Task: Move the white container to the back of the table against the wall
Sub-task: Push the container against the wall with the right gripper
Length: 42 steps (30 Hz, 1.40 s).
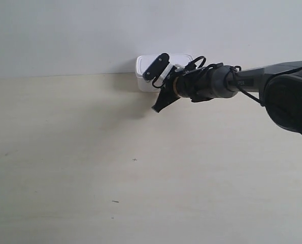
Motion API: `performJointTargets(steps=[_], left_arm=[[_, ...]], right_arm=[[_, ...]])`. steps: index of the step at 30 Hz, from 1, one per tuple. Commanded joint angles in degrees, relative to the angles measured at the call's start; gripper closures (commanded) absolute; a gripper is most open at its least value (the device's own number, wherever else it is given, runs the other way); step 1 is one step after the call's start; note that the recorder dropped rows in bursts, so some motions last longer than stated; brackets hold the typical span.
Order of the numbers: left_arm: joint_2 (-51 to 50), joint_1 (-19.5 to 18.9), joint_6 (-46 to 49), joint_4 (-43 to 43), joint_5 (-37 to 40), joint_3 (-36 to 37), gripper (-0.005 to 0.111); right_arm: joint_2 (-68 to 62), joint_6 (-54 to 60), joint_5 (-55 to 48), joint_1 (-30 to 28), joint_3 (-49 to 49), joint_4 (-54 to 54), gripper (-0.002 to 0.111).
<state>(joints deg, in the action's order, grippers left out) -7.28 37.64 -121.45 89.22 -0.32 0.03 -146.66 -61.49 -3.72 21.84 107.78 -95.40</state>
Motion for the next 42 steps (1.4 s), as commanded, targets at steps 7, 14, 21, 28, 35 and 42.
performJointTargets(steps=[7, 14, 21, 28, 35, 42], left_arm=[[0.2, 0.1, -0.2, 0.3, 0.3, 0.0, 0.107], [0.2, 0.1, -0.2, 0.3, 0.3, 0.0, 0.107], [0.2, 0.1, -0.2, 0.3, 0.3, 0.0, 0.107], [0.2, 0.1, -0.2, 0.3, 0.3, 0.0, 0.107], [0.2, 0.1, -0.2, 0.2, 0.3, 0.0, 0.107], [0.2, 0.1, -0.2, 0.1, 0.7, 0.0, 0.107]], right_arm=[[-2.4, -0.6, -5.5, -0.5, 4.1, 1.1, 0.108], [-2.4, -0.6, -5.0, -0.5, 4.1, 1.3, 0.108], [-1.6, -0.5, -3.5, -0.5, 4.0, 6.3, 0.108], [0.8, 0.0, -3.1, -0.5, 0.7, 7.0, 0.108], [4.8, 0.0, -0.9, -0.5, -4.9, 7.0, 0.108], [11.1, 0.0, 2.2, -0.5, -14.9, 7.0, 0.108]])
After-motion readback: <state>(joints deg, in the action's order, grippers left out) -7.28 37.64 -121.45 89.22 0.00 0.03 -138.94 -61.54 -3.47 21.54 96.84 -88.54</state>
